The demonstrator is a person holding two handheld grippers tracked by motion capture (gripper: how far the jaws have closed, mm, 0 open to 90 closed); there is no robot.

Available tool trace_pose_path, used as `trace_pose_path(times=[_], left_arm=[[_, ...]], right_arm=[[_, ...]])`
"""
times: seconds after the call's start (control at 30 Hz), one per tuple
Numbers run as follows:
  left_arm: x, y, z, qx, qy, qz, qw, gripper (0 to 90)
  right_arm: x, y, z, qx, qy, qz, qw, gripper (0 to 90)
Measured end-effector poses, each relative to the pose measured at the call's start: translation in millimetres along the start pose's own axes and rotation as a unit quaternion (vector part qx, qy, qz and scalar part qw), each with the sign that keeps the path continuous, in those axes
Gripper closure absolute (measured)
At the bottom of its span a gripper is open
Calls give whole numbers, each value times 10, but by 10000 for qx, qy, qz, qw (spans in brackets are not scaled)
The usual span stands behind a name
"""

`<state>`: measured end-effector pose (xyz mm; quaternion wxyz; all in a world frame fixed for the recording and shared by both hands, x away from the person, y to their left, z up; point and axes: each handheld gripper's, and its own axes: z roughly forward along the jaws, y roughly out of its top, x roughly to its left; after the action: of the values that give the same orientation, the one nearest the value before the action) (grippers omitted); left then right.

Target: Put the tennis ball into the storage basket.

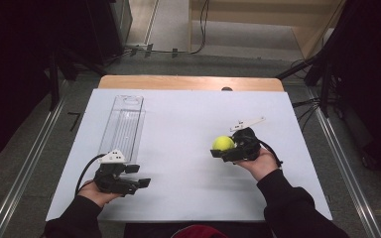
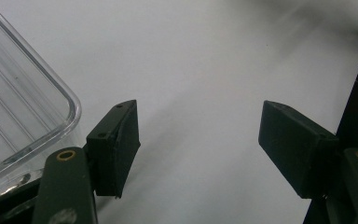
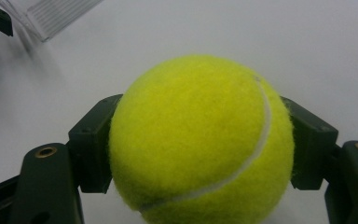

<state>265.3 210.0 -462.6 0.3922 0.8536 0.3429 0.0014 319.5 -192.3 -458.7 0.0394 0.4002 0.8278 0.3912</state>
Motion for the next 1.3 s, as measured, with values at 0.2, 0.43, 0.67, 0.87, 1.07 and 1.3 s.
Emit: trace_pose_path(times=[0.2, 0.43, 0.67, 0.87, 1.07, 1.3], left_arm=[[0, 0, 0, 0, 5, 0, 10000, 296], [0, 0, 2, -3, 9, -6, 10000, 296], [-1, -1, 4, -9, 8, -9, 10000, 296], [0, -1, 2, -10, 6, -7, 10000, 296], [0, 0, 1, -8, 5, -11, 10000, 296], [2, 0, 0, -20, -8, -16, 10000, 296]], right_arm=[[17, 41, 17, -19, 21, -16, 10000, 234], [53, 87, 38, -33, 44, -69, 10000, 233], [86, 129, 69, -37, 82, -119, 9999, 233], [126, 172, 100, -46, 111, -160, 9998, 234], [149, 217, 148, -38, 97, -151, 9998, 234], [200, 275, 189, -40, 165, -207, 9996, 234]])
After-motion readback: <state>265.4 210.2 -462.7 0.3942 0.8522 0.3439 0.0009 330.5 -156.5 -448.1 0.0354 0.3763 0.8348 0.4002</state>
